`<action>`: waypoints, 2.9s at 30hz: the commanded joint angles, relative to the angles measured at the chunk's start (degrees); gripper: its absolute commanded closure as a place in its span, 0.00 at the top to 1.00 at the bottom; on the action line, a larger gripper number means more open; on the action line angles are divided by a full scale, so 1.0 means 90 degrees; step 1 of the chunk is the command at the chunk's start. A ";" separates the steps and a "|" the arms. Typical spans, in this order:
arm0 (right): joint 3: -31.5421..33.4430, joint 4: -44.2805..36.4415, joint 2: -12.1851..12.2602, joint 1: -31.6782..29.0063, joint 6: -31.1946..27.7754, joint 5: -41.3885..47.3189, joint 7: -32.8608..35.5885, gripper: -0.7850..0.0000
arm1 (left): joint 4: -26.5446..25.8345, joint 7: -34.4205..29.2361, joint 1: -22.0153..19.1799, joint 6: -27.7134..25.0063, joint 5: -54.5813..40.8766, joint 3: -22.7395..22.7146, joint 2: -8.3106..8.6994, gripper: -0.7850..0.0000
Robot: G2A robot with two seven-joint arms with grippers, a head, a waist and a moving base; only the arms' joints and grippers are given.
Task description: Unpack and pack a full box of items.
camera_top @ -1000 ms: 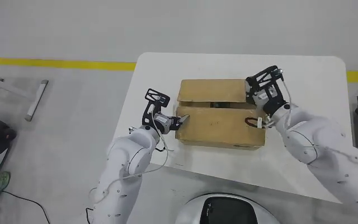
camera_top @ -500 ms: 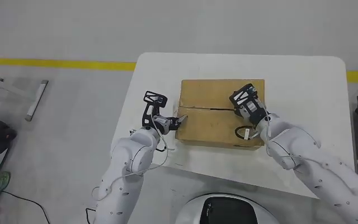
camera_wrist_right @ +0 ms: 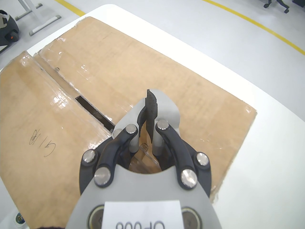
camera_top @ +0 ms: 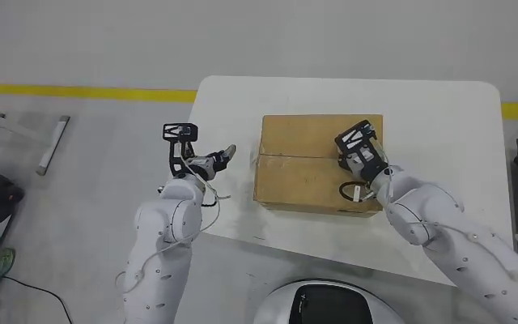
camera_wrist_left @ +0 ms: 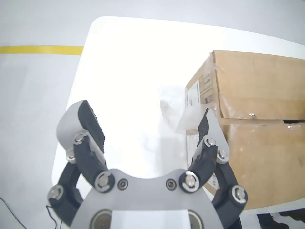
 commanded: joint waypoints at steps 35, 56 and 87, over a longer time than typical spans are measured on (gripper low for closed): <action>0.0383 -0.0086 -0.0248 -0.0406 -0.0178 0.0110 0.0130 0.00 | 0.1733 0.2154 -0.0115 -0.2278 0.1322 0.0912 0.0034 1.00; 0.0387 -0.0021 -0.0399 -0.0400 -0.0291 0.0040 0.0263 0.00 | 0.1313 0.2767 -0.0260 -0.1554 0.0974 0.0784 -0.0059 1.00; 0.3195 -0.0345 -0.0374 -0.1096 0.0264 0.2371 0.0368 0.00 | 0.0851 0.2380 -0.0920 -0.1932 0.1710 0.2353 -0.0356 1.00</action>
